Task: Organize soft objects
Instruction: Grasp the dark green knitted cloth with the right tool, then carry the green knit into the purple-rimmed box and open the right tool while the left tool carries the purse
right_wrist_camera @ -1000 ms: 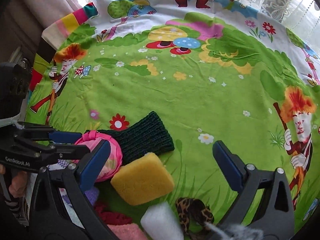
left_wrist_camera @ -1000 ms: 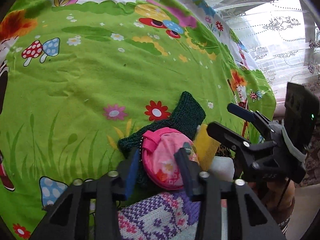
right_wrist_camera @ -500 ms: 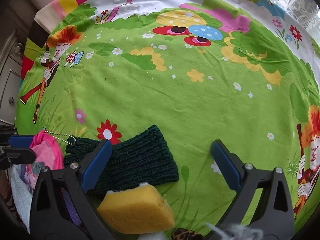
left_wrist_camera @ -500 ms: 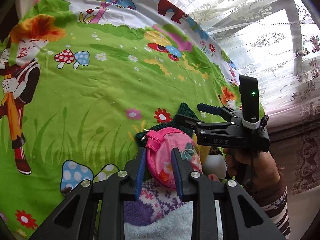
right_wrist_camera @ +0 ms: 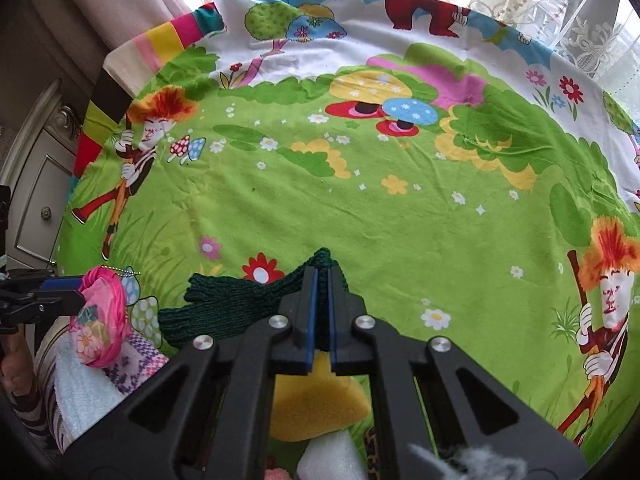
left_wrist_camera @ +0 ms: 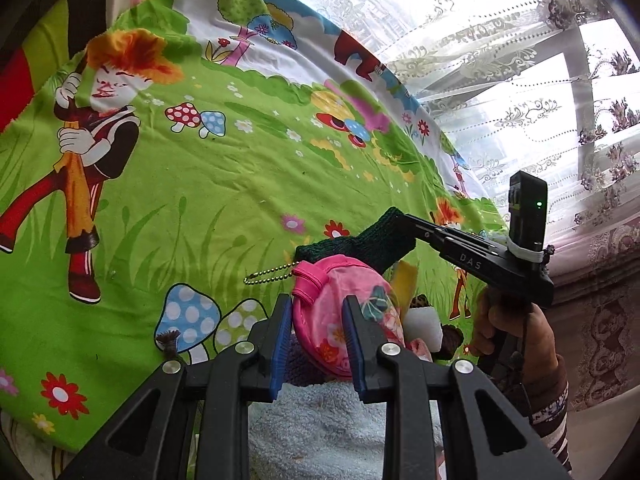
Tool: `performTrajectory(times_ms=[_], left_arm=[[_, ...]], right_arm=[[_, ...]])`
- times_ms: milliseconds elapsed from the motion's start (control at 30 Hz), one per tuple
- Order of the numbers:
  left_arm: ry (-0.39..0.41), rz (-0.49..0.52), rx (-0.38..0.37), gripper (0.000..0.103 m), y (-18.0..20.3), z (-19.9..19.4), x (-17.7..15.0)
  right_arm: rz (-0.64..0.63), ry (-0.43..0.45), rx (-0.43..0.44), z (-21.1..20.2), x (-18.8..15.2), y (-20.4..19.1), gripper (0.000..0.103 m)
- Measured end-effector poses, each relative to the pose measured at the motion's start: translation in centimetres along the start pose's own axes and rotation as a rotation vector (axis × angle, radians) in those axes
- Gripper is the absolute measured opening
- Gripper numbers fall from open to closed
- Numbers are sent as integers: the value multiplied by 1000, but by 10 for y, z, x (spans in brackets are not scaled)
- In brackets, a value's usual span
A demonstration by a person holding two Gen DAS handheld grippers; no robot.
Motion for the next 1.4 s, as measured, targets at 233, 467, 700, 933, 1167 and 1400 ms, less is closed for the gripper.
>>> performTrajectory(times_ms=[233,467,700,933,1167,1400], left_arm=[[58,-10,11,27,-6,-19,-3],[103,-8,-18,27,-1,-43,-12],[137,35,-68,27,26,-67,-28],[156,89,-137,27,58,-92,-52],[139,151,-192,27,89,-103,-84],[98,197,-219,27,111,-98,-116]], right_arm=[[13,134,19,-52,18,-20,7],[54,266,35,-112,15,-32,7],[158,411,32,-195,-27,-14,7],[275,528,2,-274,-95,11,7],[401,580,-55,-322,-189,30,7],[578,578,-83,-330,-295,50,7]])
Point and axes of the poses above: each gripper's, at about its wrist camera, not at the fingertips, and z roughly the way its jaws point, y to its right, x to its top, the point moved 8 cm from there along z, roughly the way its jaws point, and after that the axes turned 8 degrees about x, right-handed, at the moved point
